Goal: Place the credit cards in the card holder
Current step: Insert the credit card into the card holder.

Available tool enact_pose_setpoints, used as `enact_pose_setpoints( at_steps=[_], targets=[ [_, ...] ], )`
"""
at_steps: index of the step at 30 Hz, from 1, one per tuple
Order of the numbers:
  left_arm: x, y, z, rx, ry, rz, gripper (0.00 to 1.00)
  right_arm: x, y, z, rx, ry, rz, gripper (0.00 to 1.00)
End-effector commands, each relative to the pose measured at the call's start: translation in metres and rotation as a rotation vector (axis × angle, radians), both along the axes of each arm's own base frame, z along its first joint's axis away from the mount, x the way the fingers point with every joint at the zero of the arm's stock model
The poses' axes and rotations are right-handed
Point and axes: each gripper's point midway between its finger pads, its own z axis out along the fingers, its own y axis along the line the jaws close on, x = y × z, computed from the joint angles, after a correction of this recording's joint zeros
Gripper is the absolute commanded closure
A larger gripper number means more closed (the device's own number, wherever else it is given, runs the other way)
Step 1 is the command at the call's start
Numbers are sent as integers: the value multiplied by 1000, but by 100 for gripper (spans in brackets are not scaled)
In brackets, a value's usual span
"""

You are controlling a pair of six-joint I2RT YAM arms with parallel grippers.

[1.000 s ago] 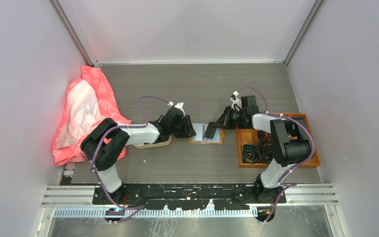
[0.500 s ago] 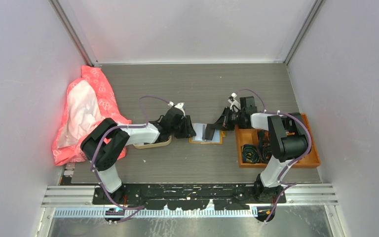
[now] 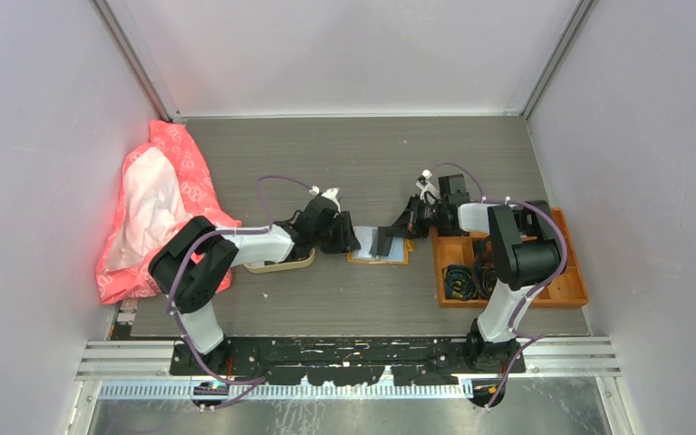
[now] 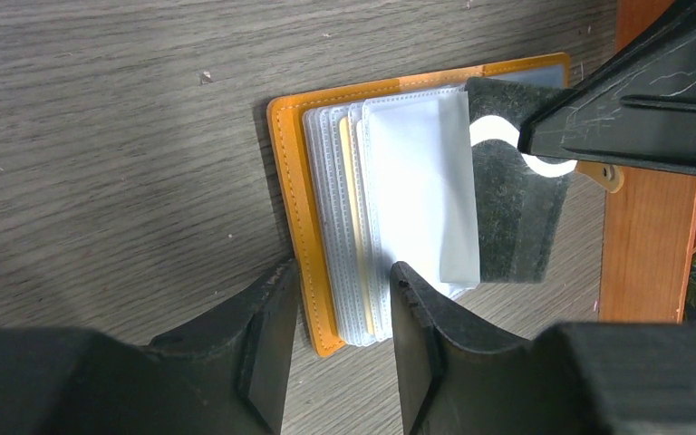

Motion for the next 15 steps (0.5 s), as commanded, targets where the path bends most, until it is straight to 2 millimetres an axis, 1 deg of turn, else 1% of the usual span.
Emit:
enact_pose_setpoints(
  at_steps=[1,4,9,15],
  targets=[
    [-13,12,-23,89,69,-31,57,-2,2,0,-12,4,38,97],
    [-11,12,-23,90,69,-33,57,-6,2,1,-7,0,51,96],
    [-9,11,-23,91,69,-39,57,-6,4,1,7,-7,63,97],
    [-10,7,-23,83,79,-53,57,-5,13,1,26,-6,87,95]
  ],
)
